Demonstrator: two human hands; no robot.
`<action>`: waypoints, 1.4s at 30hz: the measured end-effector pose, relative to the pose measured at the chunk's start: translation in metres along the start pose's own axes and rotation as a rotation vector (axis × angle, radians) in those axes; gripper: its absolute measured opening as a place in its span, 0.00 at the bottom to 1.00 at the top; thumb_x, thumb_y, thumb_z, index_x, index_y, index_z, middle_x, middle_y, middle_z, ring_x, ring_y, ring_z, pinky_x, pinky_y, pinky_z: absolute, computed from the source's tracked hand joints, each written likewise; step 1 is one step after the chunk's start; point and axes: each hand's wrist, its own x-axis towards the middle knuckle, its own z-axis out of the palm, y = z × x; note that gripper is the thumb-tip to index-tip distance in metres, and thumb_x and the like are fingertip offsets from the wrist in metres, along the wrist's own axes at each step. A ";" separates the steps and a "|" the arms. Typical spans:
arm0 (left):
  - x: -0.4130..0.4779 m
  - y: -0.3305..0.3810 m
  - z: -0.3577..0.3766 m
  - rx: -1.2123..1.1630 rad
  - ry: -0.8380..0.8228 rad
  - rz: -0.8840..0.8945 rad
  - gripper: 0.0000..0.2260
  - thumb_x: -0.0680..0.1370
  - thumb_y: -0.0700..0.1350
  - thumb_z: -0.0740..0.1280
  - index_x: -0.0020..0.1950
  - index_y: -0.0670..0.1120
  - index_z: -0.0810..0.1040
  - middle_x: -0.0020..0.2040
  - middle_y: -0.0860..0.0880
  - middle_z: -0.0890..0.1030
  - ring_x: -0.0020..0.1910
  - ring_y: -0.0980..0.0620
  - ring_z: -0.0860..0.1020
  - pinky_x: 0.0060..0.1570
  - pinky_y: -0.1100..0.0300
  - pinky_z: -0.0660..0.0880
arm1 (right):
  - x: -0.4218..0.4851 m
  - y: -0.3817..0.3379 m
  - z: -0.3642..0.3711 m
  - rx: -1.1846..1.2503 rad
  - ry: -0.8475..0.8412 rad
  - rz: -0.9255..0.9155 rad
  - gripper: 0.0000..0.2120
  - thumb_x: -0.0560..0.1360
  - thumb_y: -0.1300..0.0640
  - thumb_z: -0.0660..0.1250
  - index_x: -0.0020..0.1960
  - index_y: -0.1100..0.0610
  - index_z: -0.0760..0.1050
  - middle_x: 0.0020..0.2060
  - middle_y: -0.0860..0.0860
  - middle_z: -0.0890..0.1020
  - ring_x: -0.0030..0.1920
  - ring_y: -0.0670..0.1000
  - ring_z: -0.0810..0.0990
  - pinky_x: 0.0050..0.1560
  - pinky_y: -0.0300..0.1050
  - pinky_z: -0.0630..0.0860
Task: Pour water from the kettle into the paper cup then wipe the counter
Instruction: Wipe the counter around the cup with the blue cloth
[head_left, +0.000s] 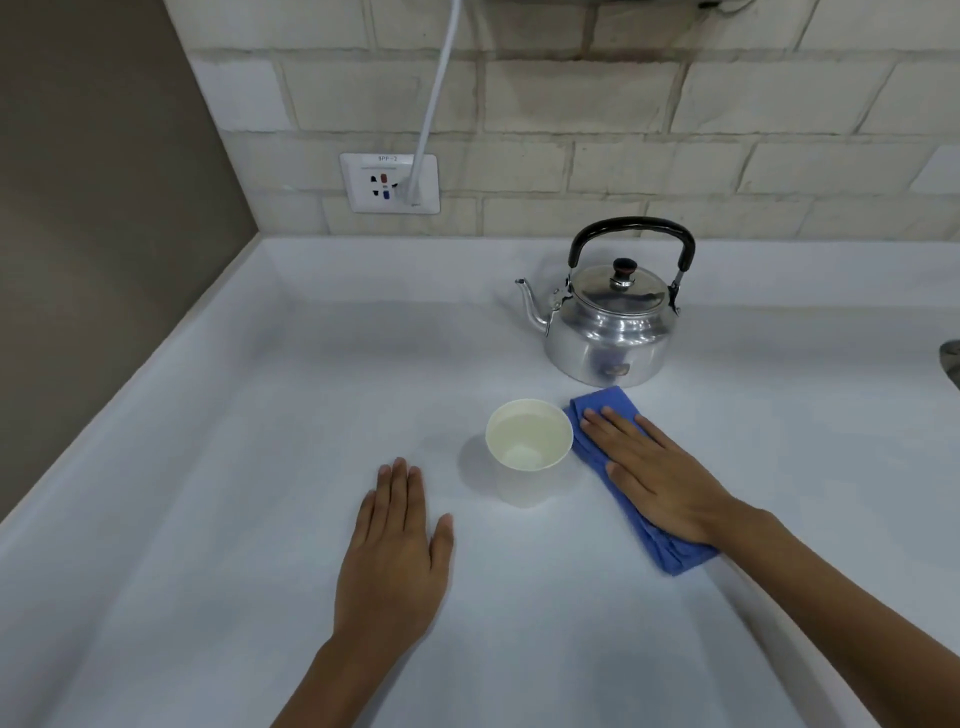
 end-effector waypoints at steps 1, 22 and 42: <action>0.000 0.001 -0.001 0.006 -0.005 0.006 0.39 0.74 0.62 0.30 0.73 0.38 0.55 0.74 0.41 0.57 0.74 0.45 0.53 0.71 0.53 0.47 | 0.013 -0.003 0.000 -0.006 -0.007 -0.009 0.24 0.81 0.53 0.45 0.71 0.45 0.36 0.72 0.39 0.42 0.74 0.40 0.39 0.73 0.38 0.34; 0.001 -0.002 0.005 0.034 0.000 -0.010 0.27 0.81 0.54 0.46 0.75 0.41 0.45 0.77 0.44 0.47 0.76 0.50 0.45 0.70 0.61 0.38 | -0.036 -0.029 0.002 -0.068 0.130 0.378 0.24 0.79 0.57 0.47 0.74 0.59 0.49 0.75 0.54 0.53 0.75 0.54 0.51 0.74 0.50 0.47; 0.000 -0.002 0.005 0.022 -0.005 -0.002 0.27 0.81 0.53 0.47 0.75 0.41 0.44 0.77 0.44 0.47 0.76 0.50 0.44 0.70 0.61 0.38 | -0.088 -0.142 0.028 -0.105 0.205 0.444 0.28 0.74 0.53 0.44 0.71 0.63 0.61 0.70 0.57 0.67 0.70 0.59 0.64 0.73 0.56 0.56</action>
